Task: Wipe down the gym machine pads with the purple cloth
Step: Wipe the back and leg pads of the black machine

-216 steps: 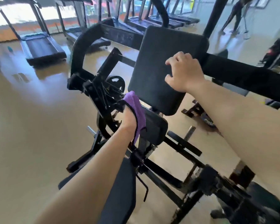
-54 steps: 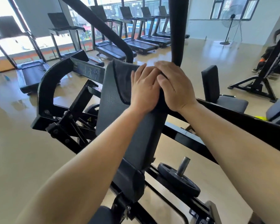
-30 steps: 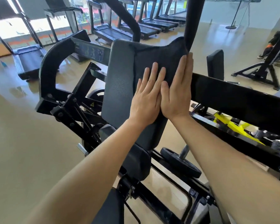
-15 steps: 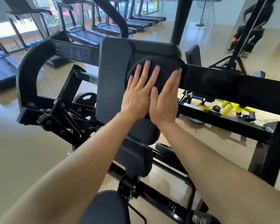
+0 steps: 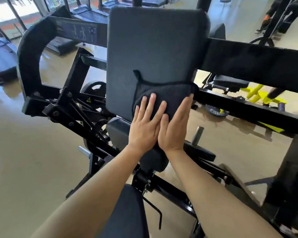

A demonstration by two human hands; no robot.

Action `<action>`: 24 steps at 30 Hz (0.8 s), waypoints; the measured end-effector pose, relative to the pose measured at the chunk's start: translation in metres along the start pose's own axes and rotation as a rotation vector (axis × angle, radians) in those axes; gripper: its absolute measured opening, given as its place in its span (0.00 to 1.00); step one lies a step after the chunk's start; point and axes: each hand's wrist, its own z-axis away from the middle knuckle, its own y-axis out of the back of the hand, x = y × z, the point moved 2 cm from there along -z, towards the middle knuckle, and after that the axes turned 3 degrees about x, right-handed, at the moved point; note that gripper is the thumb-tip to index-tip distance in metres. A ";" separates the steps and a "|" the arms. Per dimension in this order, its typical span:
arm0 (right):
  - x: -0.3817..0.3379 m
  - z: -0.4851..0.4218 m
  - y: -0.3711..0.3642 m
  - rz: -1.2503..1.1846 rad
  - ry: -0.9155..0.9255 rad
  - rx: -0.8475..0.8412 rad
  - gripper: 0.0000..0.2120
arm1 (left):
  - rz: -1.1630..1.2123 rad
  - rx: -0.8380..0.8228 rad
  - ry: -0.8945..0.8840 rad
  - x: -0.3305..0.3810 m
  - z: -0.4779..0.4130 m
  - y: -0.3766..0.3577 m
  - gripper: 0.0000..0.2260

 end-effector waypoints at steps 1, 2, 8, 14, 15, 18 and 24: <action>0.001 0.009 -0.003 0.005 -0.033 0.004 0.32 | 0.002 0.003 0.025 0.001 0.010 -0.004 0.25; 0.002 0.016 -0.004 0.008 -0.070 0.005 0.32 | 0.005 0.009 0.052 0.002 0.018 -0.006 0.25; 0.007 0.068 -0.013 -0.172 -0.294 -0.070 0.34 | 0.077 0.176 0.131 0.004 0.057 -0.005 0.21; -0.016 0.069 -0.010 -0.419 -0.561 -0.007 0.37 | 0.332 0.091 0.847 0.020 0.049 0.013 0.07; -0.017 0.066 -0.009 -0.491 -0.641 0.020 0.36 | 0.283 0.058 0.866 0.023 0.047 0.014 0.07; -0.018 0.046 0.002 -0.700 -0.993 0.158 0.34 | 0.309 -0.002 0.966 0.025 0.045 0.020 0.06; -0.008 0.012 0.035 -0.636 -1.355 0.129 0.17 | 0.993 -0.044 1.387 0.036 0.038 0.008 0.04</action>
